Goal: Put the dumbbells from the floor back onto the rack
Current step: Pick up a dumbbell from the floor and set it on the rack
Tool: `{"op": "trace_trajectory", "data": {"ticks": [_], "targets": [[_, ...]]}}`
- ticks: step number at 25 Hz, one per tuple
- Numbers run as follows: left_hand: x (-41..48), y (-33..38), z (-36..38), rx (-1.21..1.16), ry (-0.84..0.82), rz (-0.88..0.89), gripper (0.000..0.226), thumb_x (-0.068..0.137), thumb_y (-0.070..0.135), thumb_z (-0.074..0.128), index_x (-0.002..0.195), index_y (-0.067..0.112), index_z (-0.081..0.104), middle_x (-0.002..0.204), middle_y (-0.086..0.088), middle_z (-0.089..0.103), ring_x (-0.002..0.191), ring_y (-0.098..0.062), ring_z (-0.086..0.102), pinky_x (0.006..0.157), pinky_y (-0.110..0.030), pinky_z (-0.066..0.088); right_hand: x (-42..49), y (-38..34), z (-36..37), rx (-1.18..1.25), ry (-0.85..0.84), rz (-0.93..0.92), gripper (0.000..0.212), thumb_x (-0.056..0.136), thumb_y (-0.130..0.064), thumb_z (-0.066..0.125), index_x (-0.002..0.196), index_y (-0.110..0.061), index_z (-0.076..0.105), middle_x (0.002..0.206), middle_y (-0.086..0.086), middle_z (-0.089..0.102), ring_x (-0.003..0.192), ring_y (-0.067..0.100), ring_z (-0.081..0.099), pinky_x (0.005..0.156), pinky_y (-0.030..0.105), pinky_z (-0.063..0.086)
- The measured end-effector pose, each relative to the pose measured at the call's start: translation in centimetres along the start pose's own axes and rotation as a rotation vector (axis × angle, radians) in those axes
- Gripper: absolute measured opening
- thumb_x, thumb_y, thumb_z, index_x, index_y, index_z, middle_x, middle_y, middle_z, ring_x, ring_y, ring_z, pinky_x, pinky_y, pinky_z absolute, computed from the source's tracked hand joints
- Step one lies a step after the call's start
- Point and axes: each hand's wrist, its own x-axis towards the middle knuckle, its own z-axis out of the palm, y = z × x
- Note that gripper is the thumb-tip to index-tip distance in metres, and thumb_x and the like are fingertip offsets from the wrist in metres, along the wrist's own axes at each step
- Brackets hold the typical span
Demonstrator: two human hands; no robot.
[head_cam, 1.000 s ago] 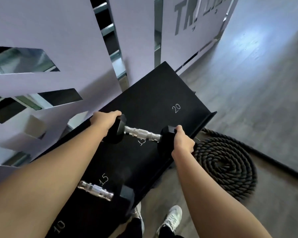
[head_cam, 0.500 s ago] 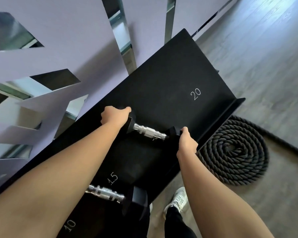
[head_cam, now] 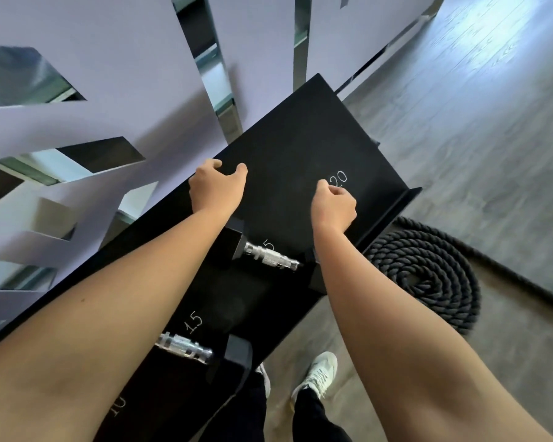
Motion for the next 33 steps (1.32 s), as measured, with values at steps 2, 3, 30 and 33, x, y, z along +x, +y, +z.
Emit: {"op": "trace_trajectory", "data": {"ticks": [2, 3, 30, 33], "targets": [[-1.6, 0.9, -0.5, 0.001, 0.003, 0.030, 0.052, 0.085, 0.047, 0.064, 0.127, 0.017, 0.058, 0.130, -0.003, 0.059, 0.120, -0.021, 0.052, 0.085, -0.029, 0.038, -0.5, -1.1, -1.6, -0.012, -0.026, -0.071, 0.024, 0.085, -0.035, 0.058, 0.092, -0.018, 0.073, 0.083, -0.005, 0.069, 0.067, 0.002, 0.055, 0.057, 0.021, 0.037], [-2.5, 1.3, -0.9, 0.009, -0.002, 0.053, 0.052, 0.086, 0.047, 0.064, 0.127, 0.017, 0.058, 0.130, -0.003, 0.059, 0.120, -0.021, 0.052, 0.084, -0.028, 0.038, -0.7, -1.6, -2.4, -0.019, -0.037, -0.105, 0.024, 0.086, -0.036, 0.058, 0.092, -0.017, 0.072, 0.085, -0.006, 0.069, 0.069, 0.002, 0.056, 0.060, 0.023, 0.039], [-49.5, -19.5, -33.9, 0.128, 0.433, 0.514, 0.079, 0.085, 0.063, 0.056, 0.148, 0.023, 0.031, 0.149, -0.004, 0.036, 0.134, -0.025, 0.036, 0.102, -0.043, 0.039, -45.7, 8.0, -24.3, -0.561, -0.501, -1.649, 0.059, 0.087, -0.042, 0.059, 0.141, -0.024, 0.042, 0.143, 0.007, 0.043, 0.130, 0.030, 0.037, 0.107, 0.048, 0.033], [-57.9, -24.8, -36.8, 0.206, 0.543, 0.410, 0.082, 0.084, 0.069, 0.053, 0.149, 0.025, 0.027, 0.152, -0.004, 0.034, 0.137, -0.025, 0.033, 0.106, -0.042, 0.035, -52.6, 12.7, -27.1, -0.529, -0.654, -1.717, 0.062, 0.088, -0.045, 0.058, 0.144, -0.026, 0.038, 0.145, 0.004, 0.041, 0.132, 0.029, 0.036, 0.108, 0.049, 0.033]]}}
